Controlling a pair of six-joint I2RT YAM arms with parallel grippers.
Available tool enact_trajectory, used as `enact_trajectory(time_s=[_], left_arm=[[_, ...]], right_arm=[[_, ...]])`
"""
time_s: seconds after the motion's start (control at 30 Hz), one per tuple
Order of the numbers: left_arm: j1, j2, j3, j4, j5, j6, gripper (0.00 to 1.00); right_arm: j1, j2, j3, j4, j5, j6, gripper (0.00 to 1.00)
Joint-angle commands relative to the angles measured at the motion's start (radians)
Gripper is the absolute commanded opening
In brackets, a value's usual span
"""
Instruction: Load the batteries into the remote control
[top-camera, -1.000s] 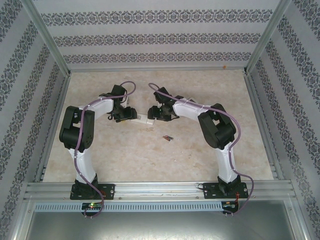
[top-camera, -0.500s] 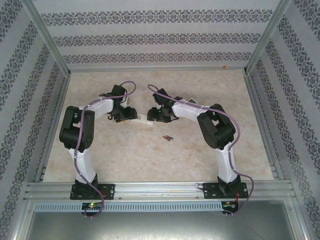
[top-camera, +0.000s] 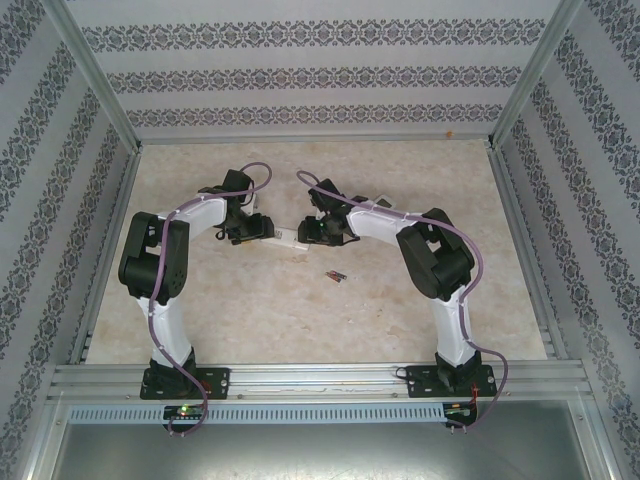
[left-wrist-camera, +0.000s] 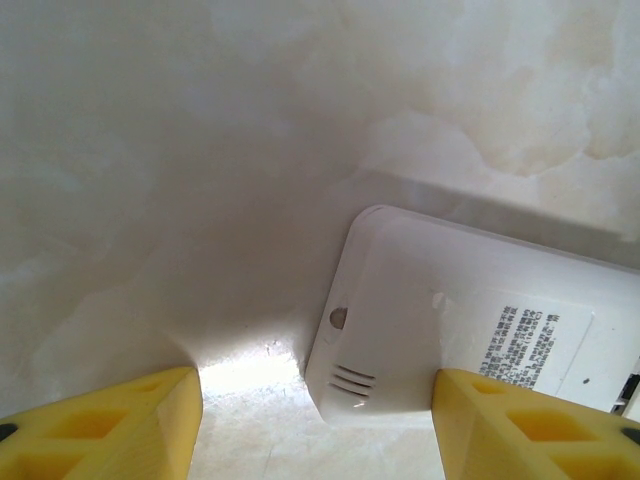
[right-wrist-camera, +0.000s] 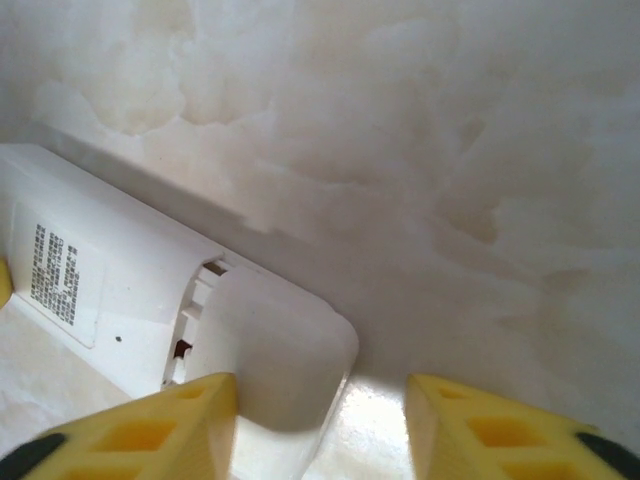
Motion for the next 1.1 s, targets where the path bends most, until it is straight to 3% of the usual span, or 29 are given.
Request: enact_trajectory(time_s=[0.0, 0.17, 0.3, 0.47, 0.57, 0.7, 0.83, 0.93, 1.07], left_arm=[[-0.011, 0.015, -0.015, -0.010, 0.003, 0.007, 0.63], [-0.011, 0.016, -0.017, -0.005, 0.016, 0.007, 0.63], [-0.011, 0.018, -0.016, 0.009, 0.039, 0.003, 0.63], [-0.011, 0.021, -0.026, 0.041, 0.060, -0.013, 0.64], [-0.006, -0.002, -0.043, 0.066, 0.029, -0.040, 0.69], [0.019, -0.074, -0.056, 0.099, 0.033, -0.082, 0.85], [0.043, -0.194, -0.091, 0.123, 0.013, -0.126, 0.98], [0.082, -0.290, -0.152, 0.153, 0.036, -0.196, 1.00], [0.143, -0.413, -0.271, 0.243, 0.107, -0.318, 1.00]], right_arm=[[0.012, 0.059, 0.048, -0.092, -0.007, 0.013, 0.38], [0.039, 0.097, 0.116, -0.043, -0.068, 0.082, 0.28], [0.049, 0.100, 0.153, -0.032, -0.096, 0.119, 0.29], [0.048, 0.053, 0.110, 0.086, -0.173, 0.195, 0.38], [0.035, -0.043, 0.035, 0.109, -0.103, 0.178, 0.45], [0.033, -0.151, -0.009, 0.070, 0.082, -0.063, 0.64], [0.064, -0.126, 0.037, 0.001, 0.134, -0.539, 0.82], [0.103, -0.080, 0.090, -0.063, 0.136, -0.823, 0.95], [0.125, -0.010, 0.173, -0.124, 0.102, -1.035, 0.98]])
